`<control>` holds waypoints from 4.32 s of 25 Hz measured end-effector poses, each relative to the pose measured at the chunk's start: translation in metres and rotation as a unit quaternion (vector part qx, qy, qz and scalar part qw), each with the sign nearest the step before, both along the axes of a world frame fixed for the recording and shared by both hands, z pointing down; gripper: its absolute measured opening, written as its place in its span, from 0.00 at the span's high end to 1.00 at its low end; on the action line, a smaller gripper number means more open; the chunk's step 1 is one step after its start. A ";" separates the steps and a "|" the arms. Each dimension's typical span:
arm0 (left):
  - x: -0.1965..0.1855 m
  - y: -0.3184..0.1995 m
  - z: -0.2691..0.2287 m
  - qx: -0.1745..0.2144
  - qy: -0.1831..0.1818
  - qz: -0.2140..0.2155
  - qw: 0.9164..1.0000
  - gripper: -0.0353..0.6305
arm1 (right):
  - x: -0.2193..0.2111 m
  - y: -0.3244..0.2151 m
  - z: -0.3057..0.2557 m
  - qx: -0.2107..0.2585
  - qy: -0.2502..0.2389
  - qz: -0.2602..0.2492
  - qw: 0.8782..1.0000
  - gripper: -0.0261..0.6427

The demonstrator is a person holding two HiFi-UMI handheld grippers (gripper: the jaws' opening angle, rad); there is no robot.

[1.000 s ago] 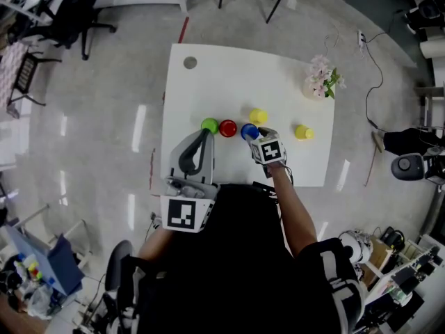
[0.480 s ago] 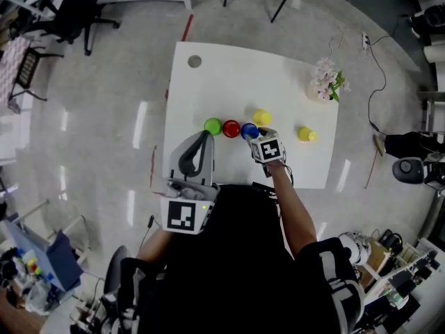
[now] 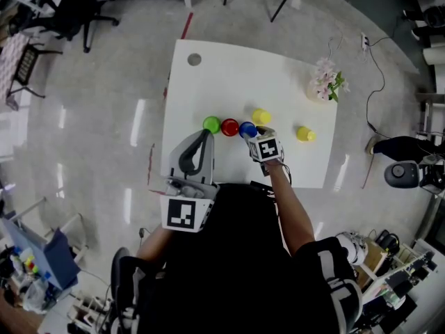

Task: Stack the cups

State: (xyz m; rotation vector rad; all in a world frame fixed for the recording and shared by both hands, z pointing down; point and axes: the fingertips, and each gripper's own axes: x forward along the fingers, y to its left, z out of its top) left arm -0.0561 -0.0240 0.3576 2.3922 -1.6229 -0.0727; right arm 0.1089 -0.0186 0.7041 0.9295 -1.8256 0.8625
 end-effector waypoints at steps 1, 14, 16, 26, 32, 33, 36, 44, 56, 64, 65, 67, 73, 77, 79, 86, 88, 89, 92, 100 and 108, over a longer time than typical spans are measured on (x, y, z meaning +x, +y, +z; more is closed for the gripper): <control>0.001 0.001 0.001 -0.002 0.000 0.001 1.000 0.91 | 0.001 0.000 0.000 0.001 -0.001 0.000 1.000 0.62; 0.006 0.003 0.002 -0.002 0.003 0.007 1.000 0.91 | 0.000 -0.007 -0.024 0.043 -0.028 0.029 0.998 0.57; 0.007 0.003 0.003 -0.001 0.003 0.010 1.000 0.91 | 0.004 -0.014 -0.036 0.070 -0.030 0.045 0.996 0.57; 0.017 -0.001 0.007 0.003 0.002 0.029 1.000 0.91 | 0.046 -0.050 -0.046 0.115 -0.012 0.119 0.986 0.57; 0.027 -0.007 0.007 -0.004 -0.003 0.031 1.000 0.91 | 0.055 -0.056 -0.028 0.087 -0.012 0.124 0.988 0.57; 0.028 -0.008 0.008 -0.006 -0.004 0.030 1.000 0.91 | 0.055 -0.056 -0.025 0.083 -0.012 0.125 0.989 0.57; 0.026 -0.012 0.010 -0.009 -0.004 0.025 1.000 0.91 | 0.053 -0.057 -0.017 0.073 -0.013 0.126 0.989 0.57; 0.025 -0.020 0.015 -0.020 -0.003 0.021 1.000 0.91 | 0.051 -0.060 -0.004 0.060 -0.006 0.116 0.991 0.58; 0.030 -0.021 0.016 -0.018 -0.001 0.019 1.000 0.91 | 0.055 -0.058 0.003 0.049 -0.006 0.106 0.993 0.63; 0.021 -0.010 0.010 -0.010 0.002 0.015 1.000 0.91 | 0.049 -0.058 -0.019 0.067 -0.009 0.102 0.992 0.63; 0.020 -0.009 0.009 -0.009 0.002 0.015 1.000 0.91 | 0.049 -0.058 -0.023 0.069 -0.010 0.102 0.992 0.63; 0.020 -0.007 0.008 -0.007 0.003 0.015 1.000 0.91 | 0.050 -0.058 -0.029 0.075 -0.011 0.102 0.992 0.63; 0.019 -0.002 0.004 0.000 0.008 0.016 1.000 0.91 | 0.049 -0.056 -0.054 0.090 -0.019 0.101 0.991 0.63; 0.018 0.001 0.004 0.004 0.009 0.018 1.000 0.91 | 0.049 -0.055 -0.070 0.103 -0.021 0.097 0.990 0.63; 0.016 0.002 0.004 0.008 0.010 0.019 1.000 0.91 | 0.045 -0.053 -0.077 0.108 -0.026 0.095 0.989 0.63; 0.014 0.007 0.001 0.012 0.011 0.027 0.999 0.91 | 0.033 -0.043 -0.098 0.121 -0.034 0.086 0.988 0.63; 0.010 0.008 -0.001 0.014 0.012 0.027 0.999 0.91 | 0.026 -0.040 -0.104 0.126 -0.036 0.080 0.988 0.63; 0.008 0.008 -0.001 0.014 0.012 0.027 0.999 0.91 | 0.022 -0.038 -0.107 0.129 -0.036 0.076 0.988 0.63; 0.004 0.009 -0.001 0.013 0.014 0.025 0.999 0.91 | 0.009 -0.032 -0.114 0.136 -0.039 0.061 0.988 0.63; -0.010 0.014 0.000 0.015 0.022 0.021 0.999 0.91 | -0.024 -0.016 -0.119 0.132 -0.051 0.036 0.989 0.63; -0.031 0.020 0.003 0.007 0.025 0.015 1.000 0.91 | -0.056 -0.008 -0.117 0.124 -0.055 0.015 0.991 0.63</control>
